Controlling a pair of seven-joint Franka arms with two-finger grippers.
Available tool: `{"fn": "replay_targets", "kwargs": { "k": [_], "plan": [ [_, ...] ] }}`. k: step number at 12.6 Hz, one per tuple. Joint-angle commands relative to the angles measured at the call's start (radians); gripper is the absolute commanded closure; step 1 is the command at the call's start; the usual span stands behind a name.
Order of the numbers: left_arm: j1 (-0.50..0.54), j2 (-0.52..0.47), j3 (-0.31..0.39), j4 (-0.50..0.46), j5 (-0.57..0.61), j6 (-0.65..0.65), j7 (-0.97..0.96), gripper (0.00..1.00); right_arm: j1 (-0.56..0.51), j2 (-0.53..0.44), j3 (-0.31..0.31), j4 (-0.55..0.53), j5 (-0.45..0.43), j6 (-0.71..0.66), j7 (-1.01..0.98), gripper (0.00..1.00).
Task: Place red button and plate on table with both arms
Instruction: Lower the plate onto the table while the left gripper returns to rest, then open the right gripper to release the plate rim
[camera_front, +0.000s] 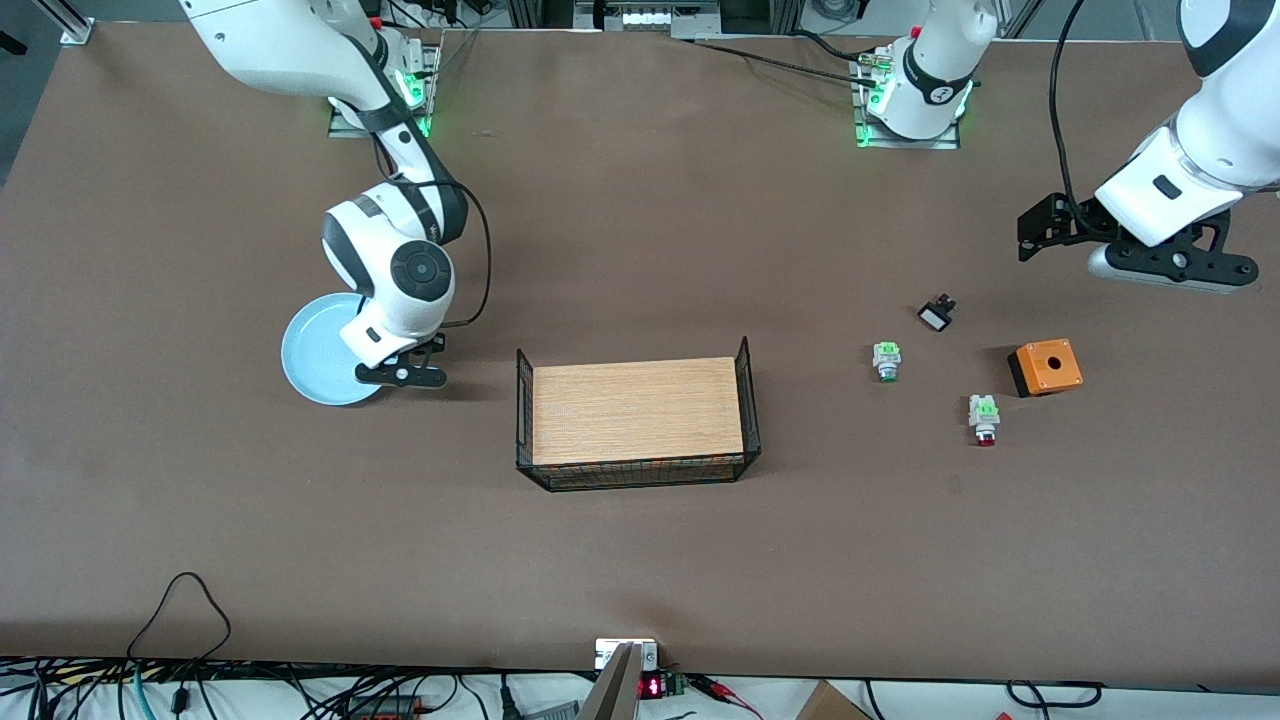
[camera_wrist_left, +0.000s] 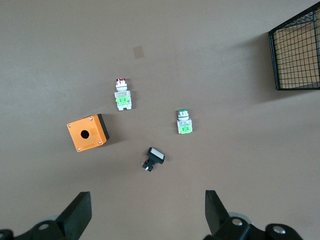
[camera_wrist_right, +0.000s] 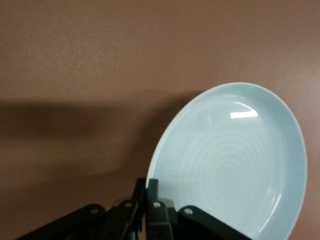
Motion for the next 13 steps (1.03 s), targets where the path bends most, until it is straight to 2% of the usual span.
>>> {"fn": "replay_targets", "kwargs": {
  "k": [1, 2, 3, 5, 7, 10, 13],
  "plan": [
    [-0.017, 0.016, 0.01, 0.036, 0.004, -0.024, 0.022, 0.0, -0.015, -0.024, 0.008, -0.009, -0.014, 0.011, 0.024, 0.2],
    [-0.017, 0.016, 0.01, 0.036, 0.003, -0.024, 0.022, 0.0, -0.015, -0.04, 0.008, 0.0, -0.004, 0.008, 0.019, 0.0],
    [-0.017, 0.016, 0.01, 0.036, 0.002, -0.024, 0.023, 0.0, -0.024, -0.056, 0.008, 0.011, -0.001, 0.003, 0.005, 0.0],
    [-0.014, 0.016, 0.01, 0.035, 0.002, -0.025, 0.025, 0.0, -0.052, -0.086, 0.011, 0.037, 0.069, -0.015, -0.066, 0.0],
    [-0.014, 0.016, 0.01, 0.035, 0.002, -0.025, 0.025, 0.0, -0.086, -0.099, 0.01, 0.088, 0.225, -0.049, -0.207, 0.0],
    [-0.014, 0.016, 0.01, 0.036, 0.002, -0.025, 0.025, 0.0, -0.147, -0.101, 0.008, 0.242, 0.46, -0.226, -0.384, 0.0],
    [-0.018, 0.022, 0.01, 0.036, 0.002, -0.025, 0.019, 0.0, -0.216, -0.13, 0.008, 0.351, 0.551, -0.375, -0.536, 0.0]
  ]
}}
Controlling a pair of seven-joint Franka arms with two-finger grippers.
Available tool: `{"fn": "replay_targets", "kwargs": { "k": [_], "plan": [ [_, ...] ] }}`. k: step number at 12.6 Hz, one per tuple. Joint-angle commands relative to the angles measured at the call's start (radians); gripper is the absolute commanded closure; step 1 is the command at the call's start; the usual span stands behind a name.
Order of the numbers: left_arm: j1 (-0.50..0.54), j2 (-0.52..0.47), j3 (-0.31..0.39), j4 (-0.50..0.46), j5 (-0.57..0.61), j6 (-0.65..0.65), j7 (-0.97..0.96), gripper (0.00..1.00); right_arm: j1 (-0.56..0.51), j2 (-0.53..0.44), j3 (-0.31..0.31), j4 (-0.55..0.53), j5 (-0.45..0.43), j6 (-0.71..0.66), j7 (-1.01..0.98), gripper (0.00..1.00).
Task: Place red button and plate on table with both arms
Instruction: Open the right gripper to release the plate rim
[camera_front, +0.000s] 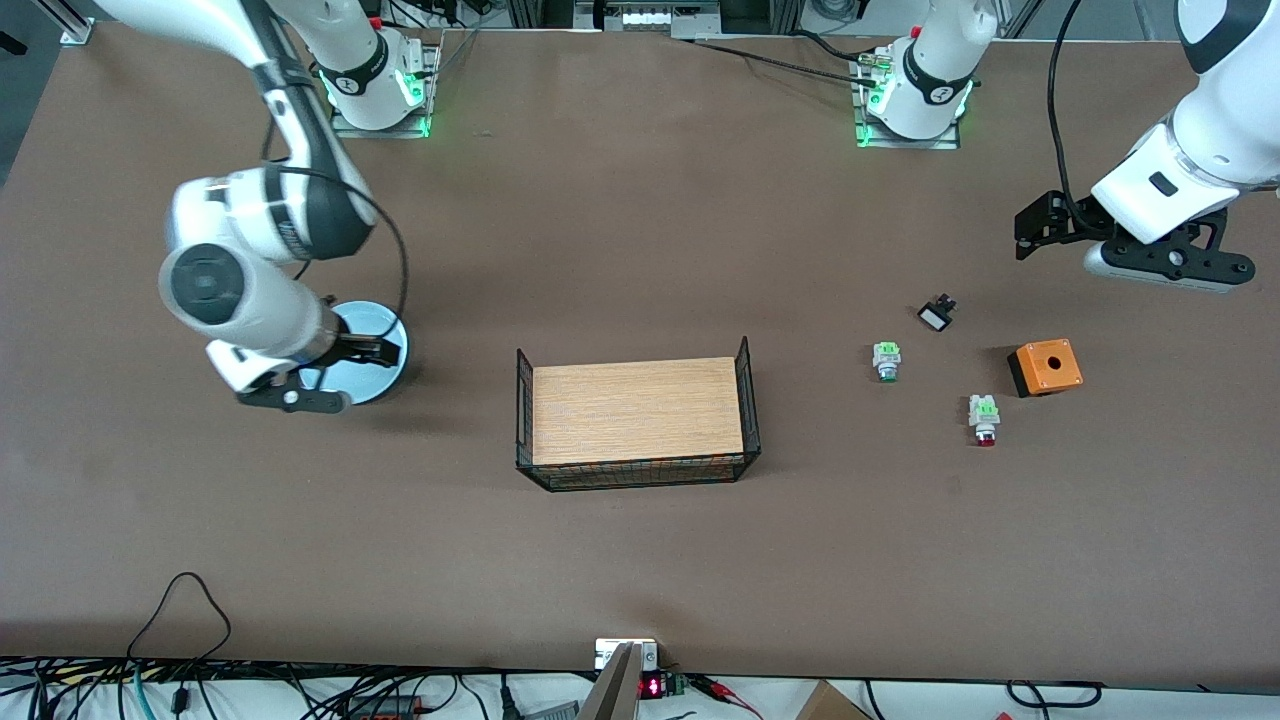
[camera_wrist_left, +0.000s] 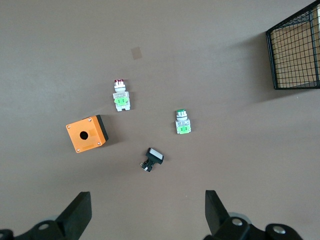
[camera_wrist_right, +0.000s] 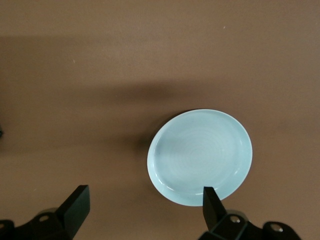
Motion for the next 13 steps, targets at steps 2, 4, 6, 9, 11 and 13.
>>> {"fn": "replay_targets", "kwargs": {
  "k": [2, 4, 6, 9, 11, 13],
  "plan": [
    [-0.011, 0.021, 0.01, 0.033, 0.002, -0.024, 0.024, 0.0, -0.046, -0.082, 0.012, 0.066, 0.056, -0.118, -0.172, 0.0],
    [-0.007, 0.022, 0.01, 0.033, 0.002, -0.033, 0.024, 0.0, -0.05, -0.151, 0.012, 0.066, 0.055, -0.151, -0.191, 0.0],
    [-0.006, 0.022, 0.01, 0.031, 0.002, -0.035, 0.024, 0.0, -0.05, -0.219, 0.012, 0.066, 0.053, -0.156, -0.267, 0.0],
    [-0.006, 0.021, 0.01, 0.033, 0.002, -0.035, 0.023, 0.0, -0.05, -0.274, 0.012, 0.068, 0.053, -0.159, -0.271, 0.0],
    [-0.006, 0.022, 0.01, 0.033, 0.002, -0.035, 0.023, 0.0, -0.05, -0.294, 0.012, 0.068, 0.052, -0.161, -0.254, 0.0],
    [-0.007, 0.022, 0.01, 0.036, 0.002, -0.035, 0.021, 0.0, -0.05, -0.313, 0.012, 0.068, 0.052, -0.167, -0.225, 0.0]
  ]
}}
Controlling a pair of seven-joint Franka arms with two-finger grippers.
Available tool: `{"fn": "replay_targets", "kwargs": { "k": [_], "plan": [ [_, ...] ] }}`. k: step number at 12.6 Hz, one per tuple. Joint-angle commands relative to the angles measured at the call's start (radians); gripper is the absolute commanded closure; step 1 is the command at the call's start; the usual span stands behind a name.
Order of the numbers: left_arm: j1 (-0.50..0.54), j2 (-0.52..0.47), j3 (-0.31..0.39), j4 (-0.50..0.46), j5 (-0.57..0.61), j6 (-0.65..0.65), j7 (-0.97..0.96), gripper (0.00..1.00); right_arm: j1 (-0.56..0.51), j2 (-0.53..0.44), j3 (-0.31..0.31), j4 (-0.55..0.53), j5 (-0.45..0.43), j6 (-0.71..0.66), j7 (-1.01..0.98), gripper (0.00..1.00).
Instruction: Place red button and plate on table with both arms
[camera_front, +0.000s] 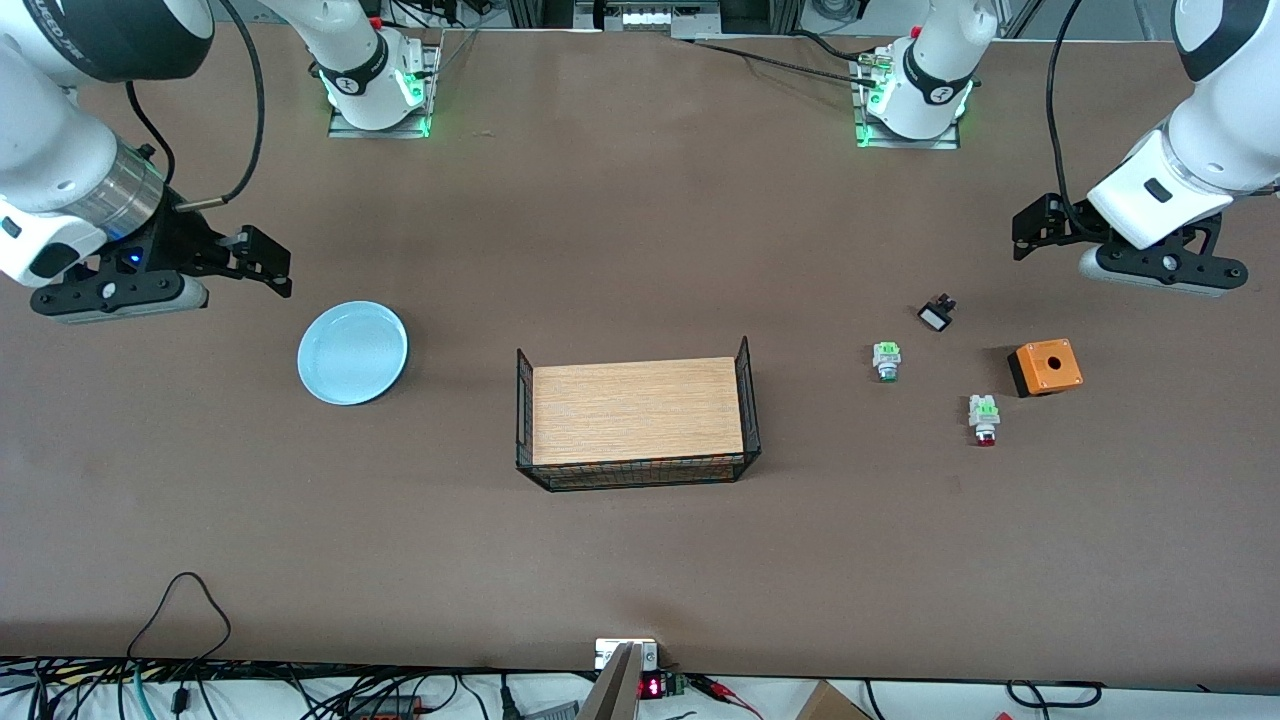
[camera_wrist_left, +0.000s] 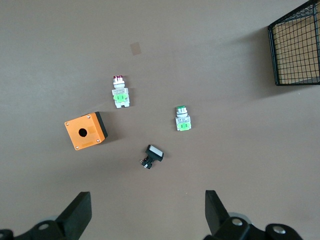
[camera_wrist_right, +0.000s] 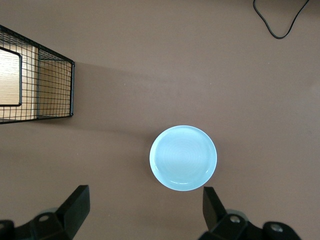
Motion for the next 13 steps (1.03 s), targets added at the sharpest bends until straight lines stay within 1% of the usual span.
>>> {"fn": "replay_targets", "kwargs": {
  "k": [1, 3, 4, 6, 7, 13],
  "plan": [
    [-0.008, 0.014, 0.009, 0.035, 0.002, -0.024, 0.018, 0.0, -0.001, -0.037, 0.004, -0.012, 0.011, -0.012, 0.07, 0.0],
    [-0.008, 0.014, 0.009, 0.035, 0.002, -0.024, 0.018, 0.0, -0.007, -0.068, 0.015, -0.012, 0.005, -0.03, 0.157, 0.0],
    [-0.008, 0.014, 0.009, 0.035, 0.002, -0.024, 0.018, 0.0, -0.033, -0.074, 0.026, -0.012, 0.005, -0.07, 0.174, 0.0],
    [-0.009, 0.012, 0.009, 0.035, 0.002, -0.024, 0.014, 0.0, -0.166, -0.082, 0.148, -0.012, 0.007, -0.086, 0.164, 0.0],
    [-0.009, 0.014, 0.009, 0.036, 0.002, -0.024, 0.015, 0.0, -0.188, -0.094, 0.165, -0.012, 0.008, -0.089, 0.162, 0.0],
    [-0.008, 0.014, 0.009, 0.036, 0.002, -0.024, 0.018, 0.0, -0.19, -0.095, 0.159, -0.01, -0.001, -0.095, 0.144, 0.0]
  ]
}}
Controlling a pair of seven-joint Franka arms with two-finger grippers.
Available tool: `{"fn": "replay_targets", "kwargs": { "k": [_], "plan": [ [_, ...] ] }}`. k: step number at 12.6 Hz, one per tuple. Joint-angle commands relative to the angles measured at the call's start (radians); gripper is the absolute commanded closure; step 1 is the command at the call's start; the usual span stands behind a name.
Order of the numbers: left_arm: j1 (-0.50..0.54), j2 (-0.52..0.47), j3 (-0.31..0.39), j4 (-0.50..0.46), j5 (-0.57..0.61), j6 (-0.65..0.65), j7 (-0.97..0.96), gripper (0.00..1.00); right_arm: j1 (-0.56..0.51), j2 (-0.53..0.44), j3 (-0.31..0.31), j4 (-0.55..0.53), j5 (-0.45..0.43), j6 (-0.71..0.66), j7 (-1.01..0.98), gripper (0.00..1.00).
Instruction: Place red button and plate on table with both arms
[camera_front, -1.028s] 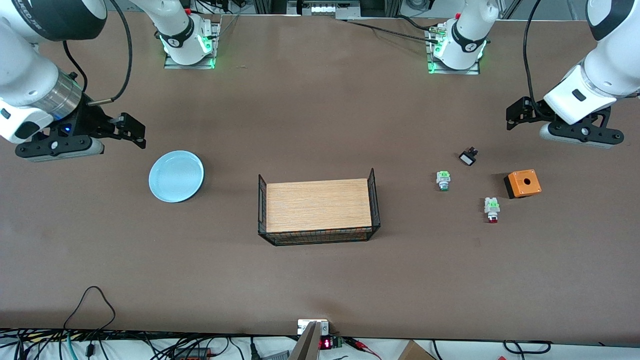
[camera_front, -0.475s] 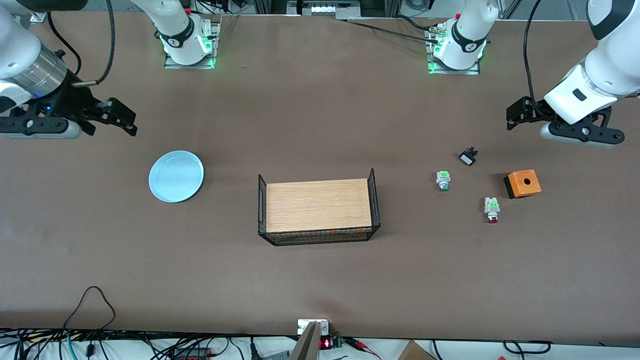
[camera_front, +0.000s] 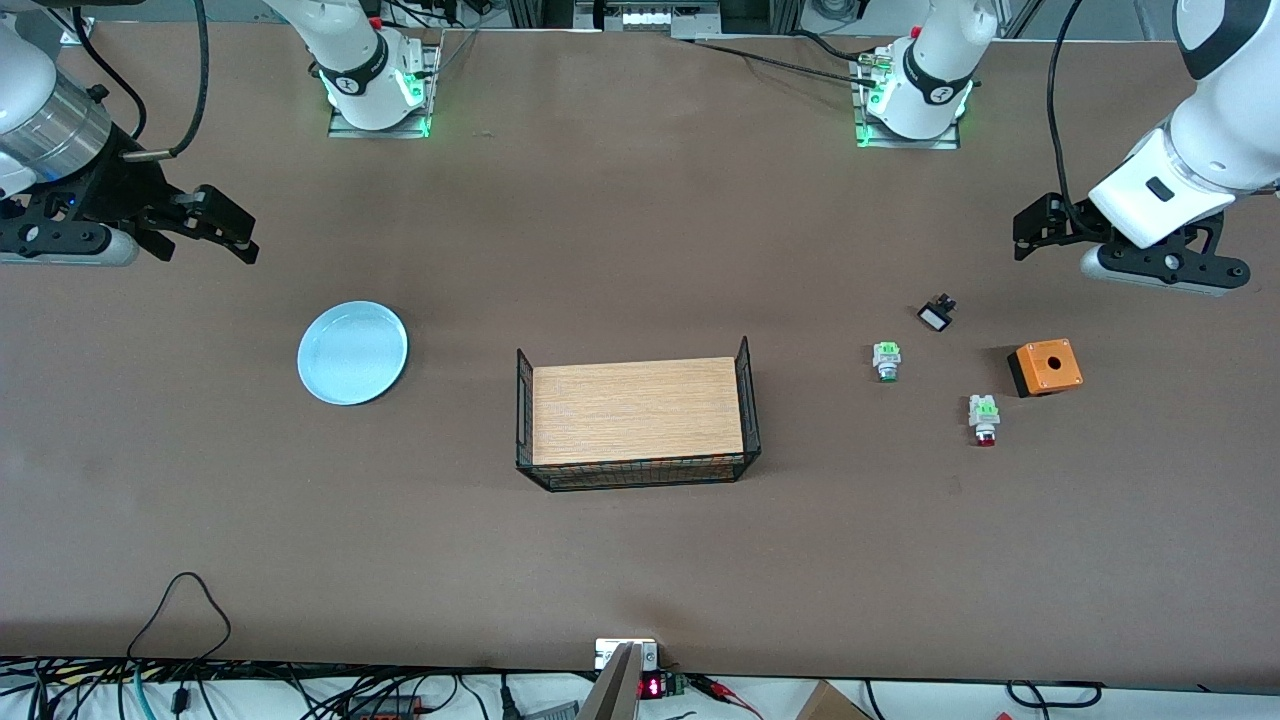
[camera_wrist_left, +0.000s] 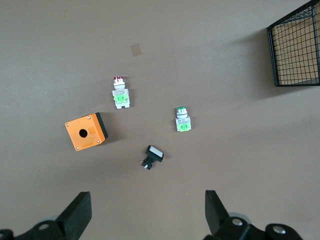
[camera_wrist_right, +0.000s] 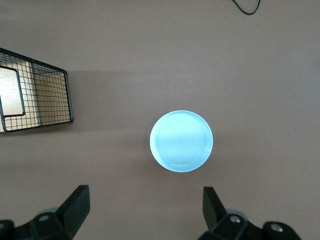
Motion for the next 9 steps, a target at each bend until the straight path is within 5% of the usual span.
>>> {"fn": "replay_targets", "kwargs": {
  "k": [1, 9],
  "plan": [
    [-0.009, 0.014, 0.009, 0.033, 0.002, -0.024, 0.017, 0.0, -0.026, -0.021, 0.012, -0.009, -0.008, -0.018, -0.054, 0.0],
    [-0.007, 0.014, 0.009, 0.033, 0.002, -0.024, 0.018, 0.0, -0.026, -0.033, -0.052, -0.009, -0.01, -0.041, -0.079, 0.0]
  ]
}}
